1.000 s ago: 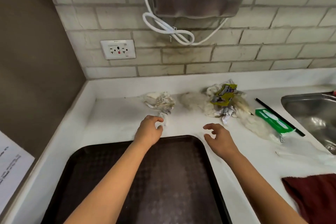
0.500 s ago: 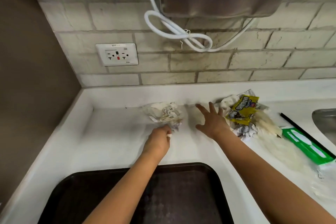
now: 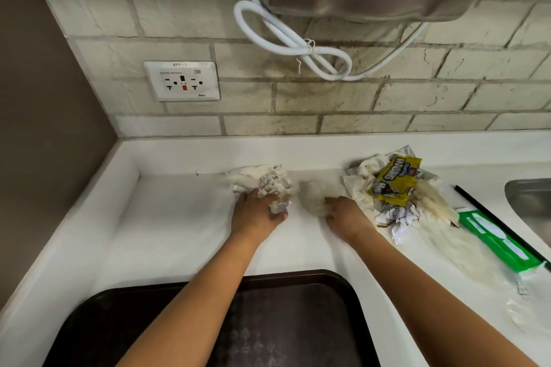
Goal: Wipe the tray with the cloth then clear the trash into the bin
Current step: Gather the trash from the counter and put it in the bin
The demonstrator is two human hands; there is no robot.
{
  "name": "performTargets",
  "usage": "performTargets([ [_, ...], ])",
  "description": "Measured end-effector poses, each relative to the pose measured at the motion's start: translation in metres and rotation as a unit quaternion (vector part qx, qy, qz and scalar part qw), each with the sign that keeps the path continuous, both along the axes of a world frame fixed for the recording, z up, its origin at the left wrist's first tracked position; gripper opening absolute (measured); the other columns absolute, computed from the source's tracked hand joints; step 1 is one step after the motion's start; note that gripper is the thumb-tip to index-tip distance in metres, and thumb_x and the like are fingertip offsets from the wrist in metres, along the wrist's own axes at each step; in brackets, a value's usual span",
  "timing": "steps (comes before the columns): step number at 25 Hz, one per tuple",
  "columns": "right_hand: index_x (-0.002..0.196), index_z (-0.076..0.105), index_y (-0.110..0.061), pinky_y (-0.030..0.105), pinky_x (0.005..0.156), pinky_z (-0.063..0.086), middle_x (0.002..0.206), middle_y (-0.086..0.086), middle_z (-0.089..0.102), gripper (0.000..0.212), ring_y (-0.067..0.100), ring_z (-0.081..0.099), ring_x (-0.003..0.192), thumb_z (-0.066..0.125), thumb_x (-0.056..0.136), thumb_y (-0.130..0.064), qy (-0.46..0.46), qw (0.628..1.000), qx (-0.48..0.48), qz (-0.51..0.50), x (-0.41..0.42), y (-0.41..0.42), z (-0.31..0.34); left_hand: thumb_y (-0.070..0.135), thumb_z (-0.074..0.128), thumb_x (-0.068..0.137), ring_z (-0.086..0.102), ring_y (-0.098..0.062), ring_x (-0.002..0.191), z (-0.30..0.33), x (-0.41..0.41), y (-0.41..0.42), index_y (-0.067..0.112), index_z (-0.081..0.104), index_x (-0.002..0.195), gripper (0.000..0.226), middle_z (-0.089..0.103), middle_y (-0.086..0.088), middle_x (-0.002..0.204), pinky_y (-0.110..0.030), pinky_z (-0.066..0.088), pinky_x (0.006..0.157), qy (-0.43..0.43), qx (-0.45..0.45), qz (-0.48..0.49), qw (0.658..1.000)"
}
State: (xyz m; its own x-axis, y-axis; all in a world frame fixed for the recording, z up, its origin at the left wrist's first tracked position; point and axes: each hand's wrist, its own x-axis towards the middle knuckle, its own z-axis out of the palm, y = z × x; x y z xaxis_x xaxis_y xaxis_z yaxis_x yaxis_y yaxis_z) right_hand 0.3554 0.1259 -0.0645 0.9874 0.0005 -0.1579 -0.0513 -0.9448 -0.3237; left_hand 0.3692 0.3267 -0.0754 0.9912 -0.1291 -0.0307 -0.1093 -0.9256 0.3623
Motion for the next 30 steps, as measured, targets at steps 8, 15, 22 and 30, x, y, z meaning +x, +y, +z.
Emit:
performTargets([
  [8, 0.110, 0.055, -0.003, 0.032, 0.083, 0.042, 0.115, 0.016, 0.057, 0.030, 0.033, 0.052, 0.106, 0.043, 0.083, 0.000, -0.047, 0.997, -0.055, -0.033, -0.024, 0.010, -0.005, 0.012, 0.044, 0.093, 0.060, -0.021, 0.096, 0.011, -0.009, -0.001, 0.013, 0.064, 0.104, 0.022, 0.066, -0.007, 0.110, -0.022, 0.044, 0.074, 0.010, -0.189, 0.097, 0.977],
  [15, 0.100, 0.050, -0.005, 0.031, 0.065, 0.042, 0.087, 0.017, 0.061, 0.024, 0.034, 0.059, 0.084, 0.043, 0.080, 0.007, -0.076, 0.988, 0.106, -0.084, -0.050, 0.010, -0.006, 0.010, 0.050, 0.090, 0.061, -0.023, 0.081, 0.041, -0.023, 0.020, 0.005, 0.059, 0.104, 0.017, 0.064, -0.010, 0.099, -0.019, 0.043, 0.057, 0.036, -0.306, 0.140, 0.941],
  [22, 0.103, 0.051, -0.003, 0.026, 0.067, 0.036, 0.093, 0.020, 0.062, 0.028, 0.036, 0.058, 0.089, 0.044, 0.079, 0.009, -0.085, 0.985, 0.114, -0.101, -0.058, 0.010, -0.010, -0.004, 0.035, 0.090, 0.053, -0.028, 0.114, 0.032, -0.029, 0.038, 0.023, 0.050, 0.133, 0.053, 0.047, -0.008, 0.130, -0.027, 0.048, 0.077, 0.053, -0.201, 0.101, 0.973],
  [30, 0.102, 0.053, 0.002, 0.030, 0.069, 0.040, 0.096, 0.021, 0.062, 0.032, 0.037, 0.057, 0.090, 0.044, 0.074, 0.014, -0.112, 0.982, 0.116, -0.094, -0.058, 0.009, -0.016, 0.034, 0.046, 0.090, 0.038, -0.033, 0.128, 0.024, -0.025, 0.019, 0.019, 0.049, 0.132, 0.044, 0.036, -0.013, 0.138, -0.035, 0.036, 0.102, 0.088, -0.159, 0.120, 0.976],
])
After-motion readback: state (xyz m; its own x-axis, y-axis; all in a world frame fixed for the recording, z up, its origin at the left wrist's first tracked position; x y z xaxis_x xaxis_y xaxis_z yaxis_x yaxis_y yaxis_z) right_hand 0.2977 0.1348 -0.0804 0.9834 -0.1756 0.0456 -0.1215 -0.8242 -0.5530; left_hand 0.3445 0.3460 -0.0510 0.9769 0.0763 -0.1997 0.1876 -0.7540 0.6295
